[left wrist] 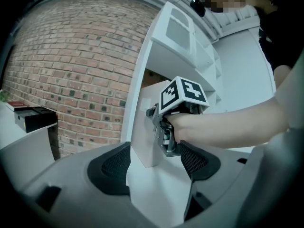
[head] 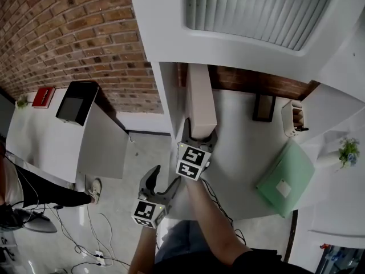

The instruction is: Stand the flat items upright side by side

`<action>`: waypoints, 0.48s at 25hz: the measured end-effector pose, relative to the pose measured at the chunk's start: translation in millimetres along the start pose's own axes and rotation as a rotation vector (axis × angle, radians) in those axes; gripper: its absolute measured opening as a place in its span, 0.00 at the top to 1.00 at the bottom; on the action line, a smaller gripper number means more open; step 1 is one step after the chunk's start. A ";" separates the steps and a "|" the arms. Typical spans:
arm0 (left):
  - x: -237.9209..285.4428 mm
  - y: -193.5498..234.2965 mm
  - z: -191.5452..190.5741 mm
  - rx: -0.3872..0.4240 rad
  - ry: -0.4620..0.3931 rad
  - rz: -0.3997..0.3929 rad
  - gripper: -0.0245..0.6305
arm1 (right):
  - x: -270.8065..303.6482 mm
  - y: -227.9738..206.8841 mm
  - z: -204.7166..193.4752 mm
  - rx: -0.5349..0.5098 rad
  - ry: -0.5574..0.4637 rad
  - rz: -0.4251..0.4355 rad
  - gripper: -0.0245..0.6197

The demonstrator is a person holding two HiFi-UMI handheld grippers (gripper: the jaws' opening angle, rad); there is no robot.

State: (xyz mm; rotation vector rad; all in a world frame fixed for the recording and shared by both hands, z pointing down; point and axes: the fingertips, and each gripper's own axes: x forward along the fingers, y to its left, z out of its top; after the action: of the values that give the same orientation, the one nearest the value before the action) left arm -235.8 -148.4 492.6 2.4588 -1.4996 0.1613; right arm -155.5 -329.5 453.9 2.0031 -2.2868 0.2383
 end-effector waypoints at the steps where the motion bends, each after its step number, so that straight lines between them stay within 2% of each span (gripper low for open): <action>1: -0.1 0.7 -0.4 -0.002 0.001 0.001 0.47 | 2.0 2.5 -0.7 -0.004 -0.001 -0.006 0.57; 8: 0.3 2.8 -3.9 -0.015 0.005 0.006 0.48 | 14.1 13.7 -0.4 -0.042 -0.006 -0.046 0.55; 12: -2.2 6.3 -6.6 -0.021 0.007 0.012 0.48 | 18.9 17.9 1.8 -0.071 -0.019 -0.035 0.55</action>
State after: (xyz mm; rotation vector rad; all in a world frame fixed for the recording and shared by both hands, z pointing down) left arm -242.1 -147.5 499.5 2.4306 -1.5061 0.1560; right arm -175.7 -346.0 454.3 2.0172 -2.2360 0.1343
